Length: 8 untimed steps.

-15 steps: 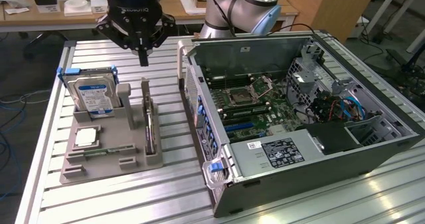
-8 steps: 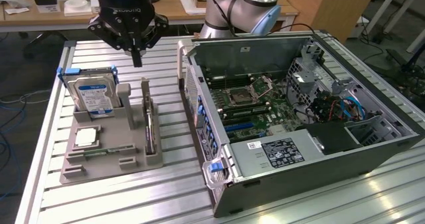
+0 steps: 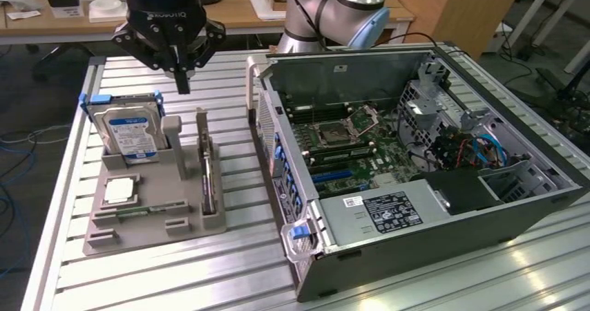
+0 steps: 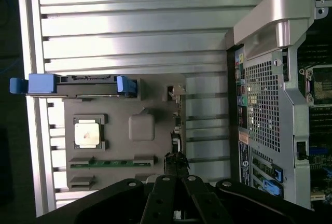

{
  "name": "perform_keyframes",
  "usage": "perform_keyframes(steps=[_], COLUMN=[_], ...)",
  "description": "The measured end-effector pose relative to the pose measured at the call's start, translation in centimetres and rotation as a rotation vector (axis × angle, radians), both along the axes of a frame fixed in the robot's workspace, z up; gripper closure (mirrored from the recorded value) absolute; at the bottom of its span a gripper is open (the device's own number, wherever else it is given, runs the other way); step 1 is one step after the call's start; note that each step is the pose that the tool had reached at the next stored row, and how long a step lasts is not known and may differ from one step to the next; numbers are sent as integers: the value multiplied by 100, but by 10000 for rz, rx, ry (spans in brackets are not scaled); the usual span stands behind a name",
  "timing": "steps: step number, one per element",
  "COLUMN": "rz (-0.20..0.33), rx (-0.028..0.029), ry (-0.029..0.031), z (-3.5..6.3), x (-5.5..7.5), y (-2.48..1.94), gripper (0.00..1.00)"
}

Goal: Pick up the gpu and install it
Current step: 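Reach for the gpu, then pick up the gpu and move the gpu toward the slot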

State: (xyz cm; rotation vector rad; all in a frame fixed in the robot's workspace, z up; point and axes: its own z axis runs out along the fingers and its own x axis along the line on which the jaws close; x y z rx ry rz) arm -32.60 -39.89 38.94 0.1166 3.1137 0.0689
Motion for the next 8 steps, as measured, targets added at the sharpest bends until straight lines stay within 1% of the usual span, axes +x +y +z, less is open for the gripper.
perform_keyframes(steps=[8], rz=[0], rx=[0], ry=[0], z=[0], x=[0], y=[0], gripper=[89])
